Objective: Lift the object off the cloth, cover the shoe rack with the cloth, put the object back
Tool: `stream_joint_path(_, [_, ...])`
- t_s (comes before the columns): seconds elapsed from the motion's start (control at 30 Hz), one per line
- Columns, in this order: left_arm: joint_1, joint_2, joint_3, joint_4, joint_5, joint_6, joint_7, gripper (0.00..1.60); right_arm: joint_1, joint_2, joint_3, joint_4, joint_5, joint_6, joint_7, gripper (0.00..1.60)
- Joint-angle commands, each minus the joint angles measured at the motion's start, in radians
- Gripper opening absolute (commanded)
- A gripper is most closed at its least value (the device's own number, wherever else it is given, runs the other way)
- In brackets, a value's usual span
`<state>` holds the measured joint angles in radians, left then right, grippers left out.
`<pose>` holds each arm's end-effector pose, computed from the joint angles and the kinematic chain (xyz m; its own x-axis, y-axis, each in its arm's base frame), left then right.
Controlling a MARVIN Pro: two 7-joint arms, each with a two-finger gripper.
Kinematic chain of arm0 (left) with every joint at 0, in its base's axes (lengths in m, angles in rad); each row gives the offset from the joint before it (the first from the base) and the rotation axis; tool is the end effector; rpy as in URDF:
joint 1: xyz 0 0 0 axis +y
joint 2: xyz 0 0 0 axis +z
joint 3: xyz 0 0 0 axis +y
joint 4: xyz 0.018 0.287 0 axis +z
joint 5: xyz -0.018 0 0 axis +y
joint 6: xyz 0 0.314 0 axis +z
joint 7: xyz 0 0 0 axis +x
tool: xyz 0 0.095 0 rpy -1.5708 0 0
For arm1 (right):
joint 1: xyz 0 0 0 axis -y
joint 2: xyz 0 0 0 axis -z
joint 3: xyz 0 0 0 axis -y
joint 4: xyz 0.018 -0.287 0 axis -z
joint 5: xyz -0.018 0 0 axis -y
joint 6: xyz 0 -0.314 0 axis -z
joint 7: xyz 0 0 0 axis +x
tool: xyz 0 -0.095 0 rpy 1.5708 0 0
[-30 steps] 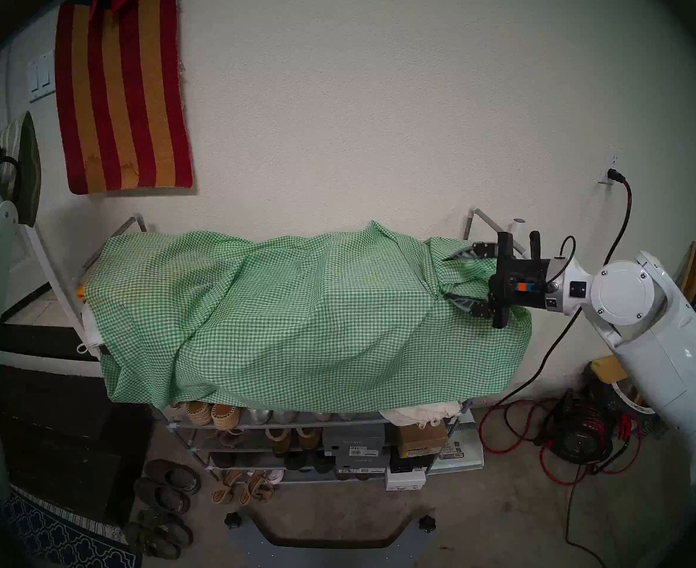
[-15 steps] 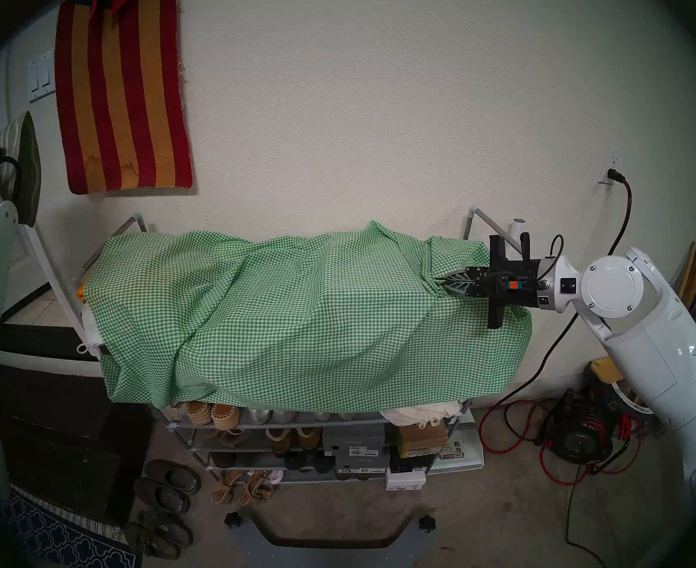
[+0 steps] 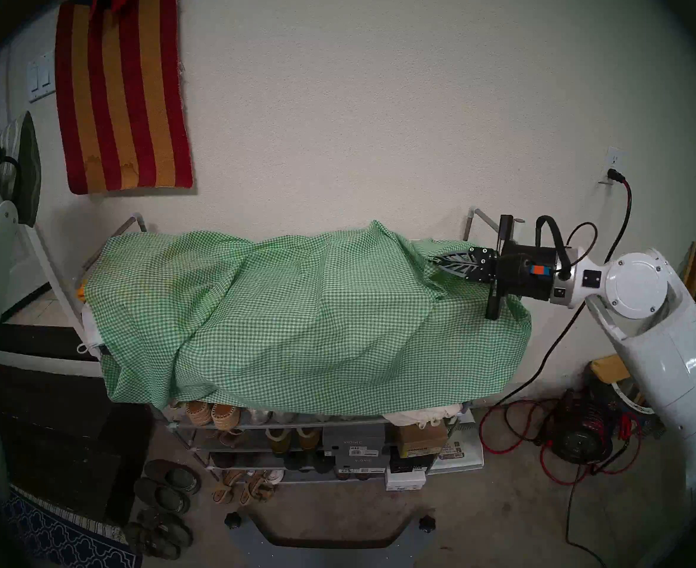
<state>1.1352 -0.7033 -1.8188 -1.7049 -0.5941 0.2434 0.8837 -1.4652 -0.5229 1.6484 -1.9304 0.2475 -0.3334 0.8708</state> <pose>0.3731 0.3307 0.0790 -0.4116 -0.2710 0.8701 0.8284 -0.5093 0.2333 0.3720 -0.1010 -0.0626 -0.6969 0.5523 0.4576 0.5036 -0.0774 0.8604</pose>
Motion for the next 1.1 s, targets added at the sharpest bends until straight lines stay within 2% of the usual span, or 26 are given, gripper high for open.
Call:
stream_joint_path(0.0, [-0.002,0.002,-0.001,-0.004,0.000,0.000,0.000,0.00,-0.107,0.022,0.025,-0.065,0.150,-0.015,0.107,0.00])
stream_joint_path(0.13, [-0.002,0.002,-0.001,-0.003,0.000,0.000,0.000,0.00,-0.163,0.040,0.044,-0.071,0.283,-0.002,0.203,0.00])
stream_joint_path(0.23, [-0.002,0.002,-0.001,-0.004,0.000,0.000,0.000,0.00,-0.190,0.051,0.064,-0.072,0.321,0.001,0.245,0.00])
stream_joint_path(0.4, [-0.002,0.002,-0.001,-0.003,0.000,0.000,0.000,0.00,-0.255,0.061,0.098,-0.054,0.438,-0.002,0.347,0.00])
stream_joint_path(0.67, [-0.003,0.001,-0.001,-0.004,0.000,0.000,0.000,0.00,-0.358,0.082,0.100,0.013,0.529,0.008,0.513,0.00])
stream_joint_path(0.7, [-0.003,0.001,-0.001,-0.004,0.000,0.000,0.000,0.00,-0.349,0.087,0.064,0.026,0.517,0.019,0.511,0.00])
stream_joint_path(0.73, [-0.003,0.001,-0.001,-0.004,0.000,0.000,0.000,0.00,-0.368,0.086,0.055,0.031,0.504,0.022,0.537,0.00])
stream_joint_path(0.77, [-0.003,0.001,-0.001,-0.003,0.001,0.000,0.000,0.00,-0.395,0.090,-0.002,0.033,0.439,0.026,0.559,0.00])
stream_joint_path(0.8, [-0.003,0.001,-0.001,-0.003,0.001,0.000,0.000,0.00,-0.395,0.090,-0.002,0.033,0.439,0.026,0.559,0.00])
stream_joint_path(0.97, [-0.003,0.001,-0.001,-0.003,0.001,0.000,0.000,0.00,-0.444,0.062,-0.106,0.059,0.342,0.007,0.571,0.00])
stream_joint_path(1.0, [-0.003,0.001,-0.001,-0.003,0.001,0.000,-0.001,0.00,-0.453,0.050,-0.106,0.067,0.318,0.008,0.571,0.00])
stream_joint_path(1.03, [-0.003,0.001,-0.001,-0.003,0.001,0.000,-0.001,0.00,-0.454,0.047,-0.141,0.084,0.292,0.002,0.564,0.00])
stream_joint_path(1.07, [-0.003,0.001,-0.001,-0.003,0.001,0.000,-0.001,0.00,-0.465,0.034,-0.138,0.094,0.272,0.000,0.563,0.00])
